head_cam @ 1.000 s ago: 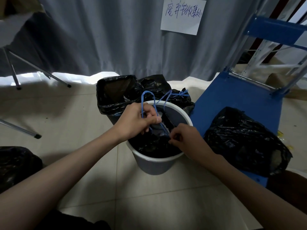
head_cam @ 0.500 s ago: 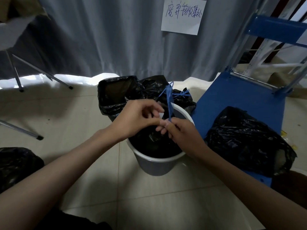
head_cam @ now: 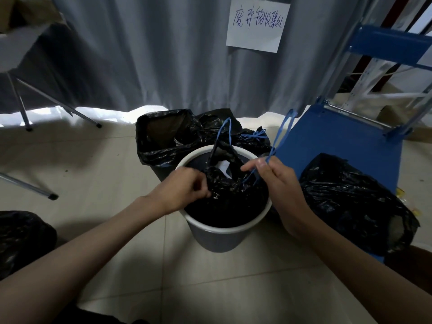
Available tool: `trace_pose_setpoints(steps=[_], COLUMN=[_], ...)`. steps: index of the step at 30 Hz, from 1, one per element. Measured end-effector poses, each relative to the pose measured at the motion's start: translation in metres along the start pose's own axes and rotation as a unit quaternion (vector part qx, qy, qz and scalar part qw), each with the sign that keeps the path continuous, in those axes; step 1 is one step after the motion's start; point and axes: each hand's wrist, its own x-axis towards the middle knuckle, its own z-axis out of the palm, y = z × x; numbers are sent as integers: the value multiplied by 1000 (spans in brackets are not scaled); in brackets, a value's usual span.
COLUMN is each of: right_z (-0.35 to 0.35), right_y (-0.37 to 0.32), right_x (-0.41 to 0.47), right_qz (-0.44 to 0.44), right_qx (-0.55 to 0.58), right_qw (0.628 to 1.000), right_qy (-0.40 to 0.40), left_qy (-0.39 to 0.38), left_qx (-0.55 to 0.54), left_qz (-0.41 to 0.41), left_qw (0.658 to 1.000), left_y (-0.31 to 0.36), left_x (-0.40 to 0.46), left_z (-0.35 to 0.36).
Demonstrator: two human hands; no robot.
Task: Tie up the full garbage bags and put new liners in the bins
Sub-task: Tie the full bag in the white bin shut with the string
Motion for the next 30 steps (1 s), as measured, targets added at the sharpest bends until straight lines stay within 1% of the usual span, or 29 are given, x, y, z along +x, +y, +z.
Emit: trace_pose_setpoints(steps=[2,4,6,7,9,12,18,20,23,27,30], right_z=[4,12,19,23,28,31,31,29,25,19,15], right_y=[-1,-2,-2,-1,2,5,8,8,5,3,6], right_x=[-2,-4,-6,-7,-9,-13,-18,-18,-16,-12,-6], right_qz=[10,7,-6,-15,-24,-24,-22,-20,-1,50,63], right_qx=[35,50,49,40,20,4,-25,-19,5,71,82], right_qw=[999,997,994,993,989,982,971,971,975,980,987], right_qy=[-28,-61,-94,-110,-143,-185,-236,-239,-221,-177,-124], left_qy=[95,181,216,212,182,139,83,99,138,169,211], left_qx=[-73,-105,-152,-175,-199,-184,-209,-200,-225,-292,-310], left_qz=[-41,-80,-123,-133,-129,-110,-86,-82,-74,-37,-25], left_qw=[992,975,957,952,954,967,971,971,962,941,927], left_y=[5,11,20,24,30,37,47,45,47,73,90], left_x=[11,24,36,42,53,68,85,90,92,83,71], left_z=[-9,-18,-27,-30,-34,-34,-27,-25,-31,-70,-100])
